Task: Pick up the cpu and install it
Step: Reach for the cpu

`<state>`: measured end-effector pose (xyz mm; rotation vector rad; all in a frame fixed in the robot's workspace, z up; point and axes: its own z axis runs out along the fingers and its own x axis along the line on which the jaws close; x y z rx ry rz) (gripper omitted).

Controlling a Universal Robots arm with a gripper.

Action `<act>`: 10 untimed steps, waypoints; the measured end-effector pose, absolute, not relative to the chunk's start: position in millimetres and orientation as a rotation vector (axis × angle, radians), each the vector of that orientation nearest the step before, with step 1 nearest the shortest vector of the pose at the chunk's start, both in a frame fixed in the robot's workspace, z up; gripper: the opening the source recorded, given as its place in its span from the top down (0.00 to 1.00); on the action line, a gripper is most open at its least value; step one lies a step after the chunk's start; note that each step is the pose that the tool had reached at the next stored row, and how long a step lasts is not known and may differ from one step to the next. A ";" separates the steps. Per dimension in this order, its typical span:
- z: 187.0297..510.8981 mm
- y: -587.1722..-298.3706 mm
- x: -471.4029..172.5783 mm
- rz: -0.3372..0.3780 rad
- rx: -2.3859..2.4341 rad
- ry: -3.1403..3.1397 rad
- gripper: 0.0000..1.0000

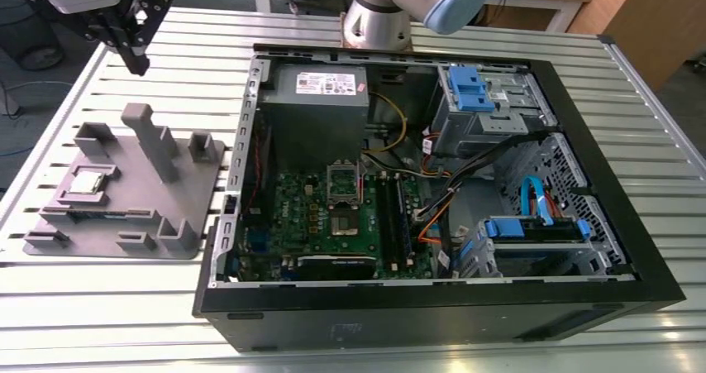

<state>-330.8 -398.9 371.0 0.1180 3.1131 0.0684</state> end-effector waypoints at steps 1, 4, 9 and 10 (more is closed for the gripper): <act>370.9 -398.9 -331.5 0.068 0.118 3.113 0.89; 370.8 -399.0 -331.9 0.068 0.118 3.113 0.89; 370.5 -398.9 -332.3 0.068 0.118 3.113 0.89; 370.5 -399.0 -332.3 0.068 0.118 3.113 0.89</act>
